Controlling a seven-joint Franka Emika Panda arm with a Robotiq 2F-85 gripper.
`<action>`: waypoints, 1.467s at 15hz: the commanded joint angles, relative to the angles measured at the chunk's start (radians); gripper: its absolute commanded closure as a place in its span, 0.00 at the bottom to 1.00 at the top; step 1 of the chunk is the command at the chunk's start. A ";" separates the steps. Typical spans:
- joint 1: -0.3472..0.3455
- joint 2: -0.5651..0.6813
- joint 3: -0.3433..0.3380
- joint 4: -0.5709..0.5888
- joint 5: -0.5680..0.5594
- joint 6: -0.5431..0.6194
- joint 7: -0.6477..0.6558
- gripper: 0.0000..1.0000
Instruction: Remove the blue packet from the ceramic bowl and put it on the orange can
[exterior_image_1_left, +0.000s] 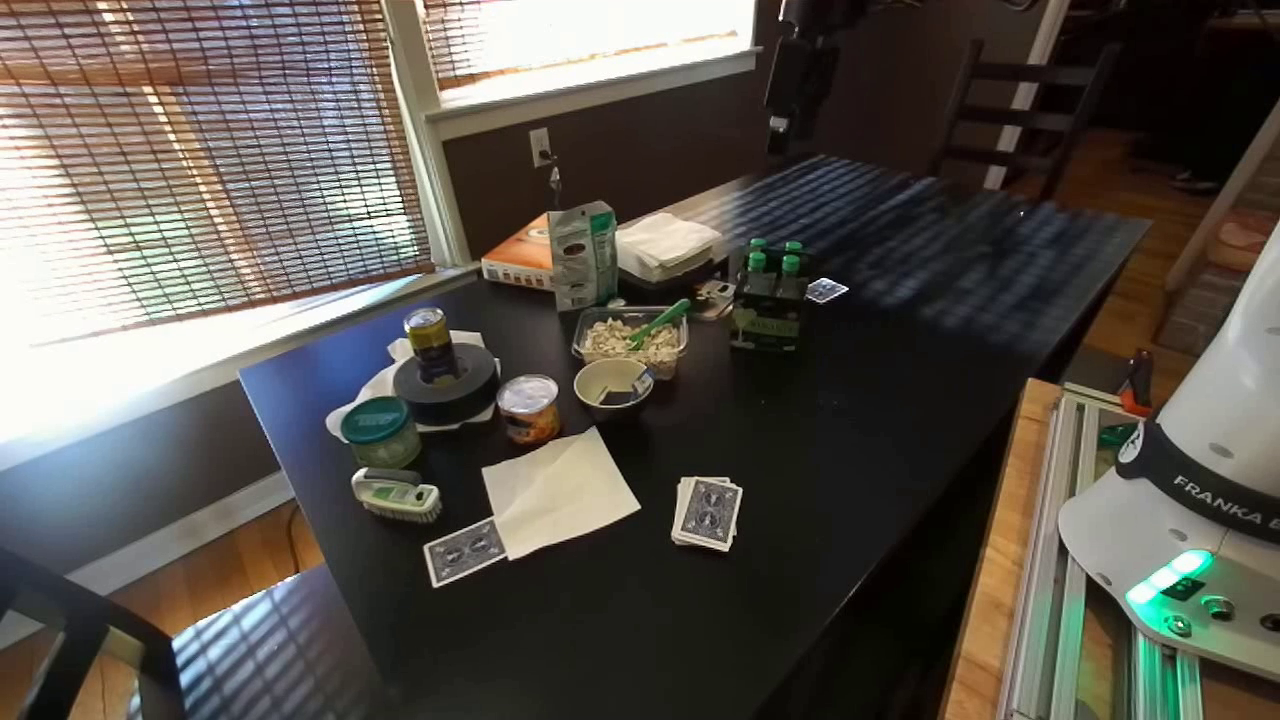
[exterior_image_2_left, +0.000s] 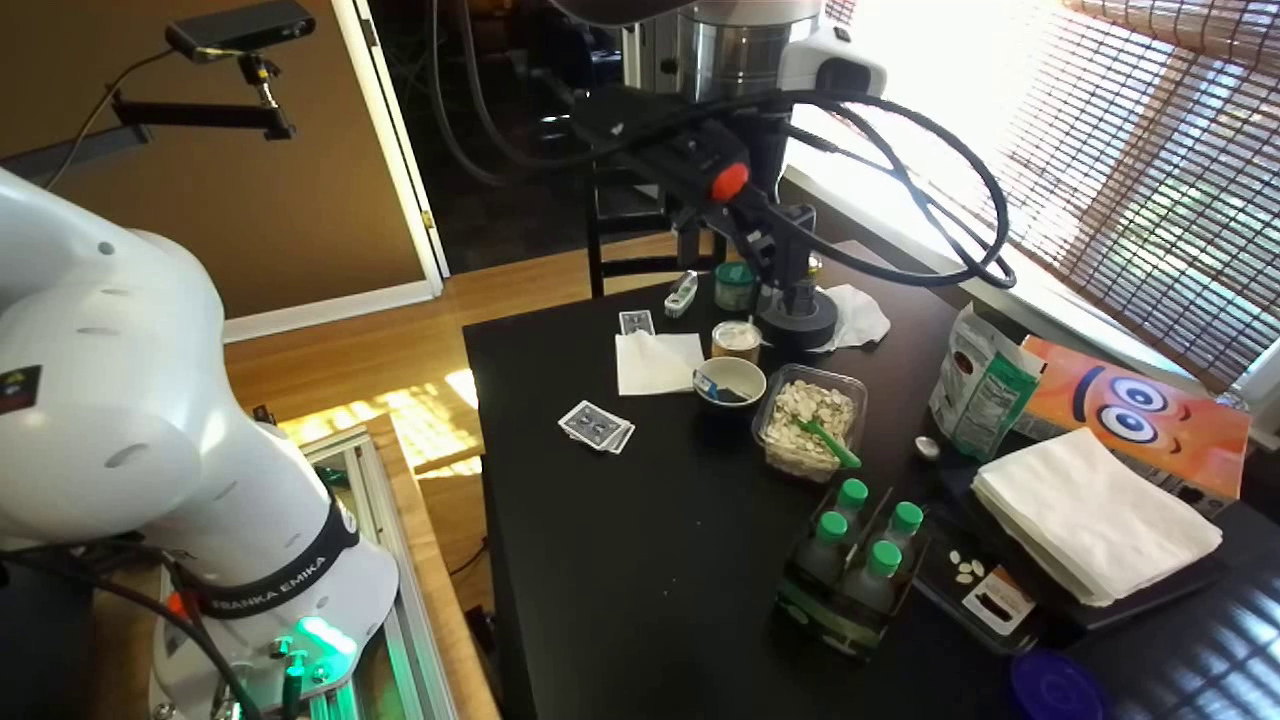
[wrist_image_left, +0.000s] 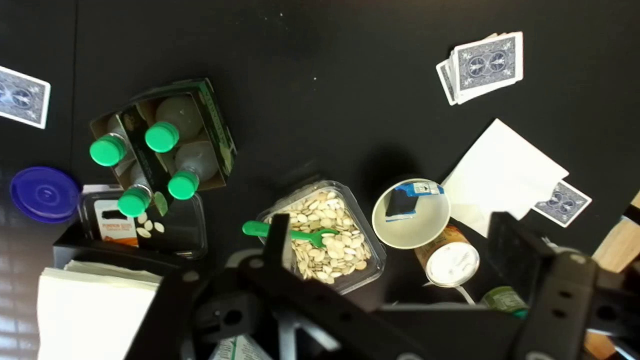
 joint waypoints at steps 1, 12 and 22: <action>0.063 -0.012 0.002 -0.030 0.163 0.084 -0.134 0.00; 0.245 0.194 0.114 -0.139 0.226 0.374 -0.576 0.00; 0.175 0.291 0.178 -0.139 0.198 0.463 -0.687 0.00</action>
